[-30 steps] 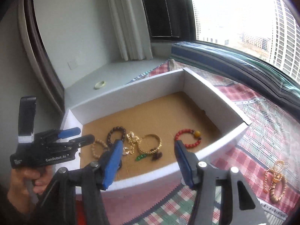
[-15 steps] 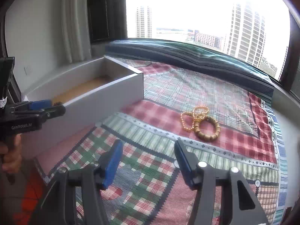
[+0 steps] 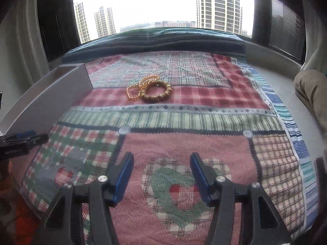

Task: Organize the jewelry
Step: 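Move both tools back over the gold bead chain and wooden bracelet, then grasp the wooden bead bracelet with the left gripper and drag it from the chain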

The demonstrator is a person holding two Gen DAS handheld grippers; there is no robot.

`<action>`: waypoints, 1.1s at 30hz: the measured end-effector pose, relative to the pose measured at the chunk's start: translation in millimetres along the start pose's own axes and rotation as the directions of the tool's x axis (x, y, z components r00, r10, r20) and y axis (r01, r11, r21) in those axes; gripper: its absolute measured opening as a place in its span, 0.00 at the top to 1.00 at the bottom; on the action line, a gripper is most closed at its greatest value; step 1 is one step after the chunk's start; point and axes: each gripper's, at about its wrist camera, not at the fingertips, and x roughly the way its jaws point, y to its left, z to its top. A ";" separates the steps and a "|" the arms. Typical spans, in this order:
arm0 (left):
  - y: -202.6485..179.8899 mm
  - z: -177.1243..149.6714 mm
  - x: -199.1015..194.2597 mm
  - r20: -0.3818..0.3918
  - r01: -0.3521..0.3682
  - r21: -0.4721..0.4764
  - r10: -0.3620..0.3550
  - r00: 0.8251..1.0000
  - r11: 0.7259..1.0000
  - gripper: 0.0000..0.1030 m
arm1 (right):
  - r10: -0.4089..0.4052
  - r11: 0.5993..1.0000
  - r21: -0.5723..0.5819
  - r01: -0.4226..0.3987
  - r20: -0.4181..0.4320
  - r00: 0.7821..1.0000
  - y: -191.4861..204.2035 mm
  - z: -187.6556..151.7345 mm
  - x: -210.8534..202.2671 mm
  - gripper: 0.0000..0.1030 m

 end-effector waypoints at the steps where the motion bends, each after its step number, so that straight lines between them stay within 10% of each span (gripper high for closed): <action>1: -5.8 0.5 3.4 -0.004 0.006 0.012 -0.005 1.000 1.000 0.23 | 0.002 1.000 0.009 -0.002 -0.014 1.000 -4.9 -1.5 3.7 0.43; 24: -117.2 89.4 68.2 -0.017 0.143 0.155 -0.142 0.990 0.978 0.23 | 0.074 0.987 0.150 -0.064 -0.064 0.995 -50.4 -7.3 33.6 0.43; 33: -156.7 140.6 150.0 -0.031 -0.080 0.125 0.084 0.996 0.989 0.24 | 0.138 0.974 0.191 -0.123 -0.067 0.988 -48.2 -18.6 32.6 0.43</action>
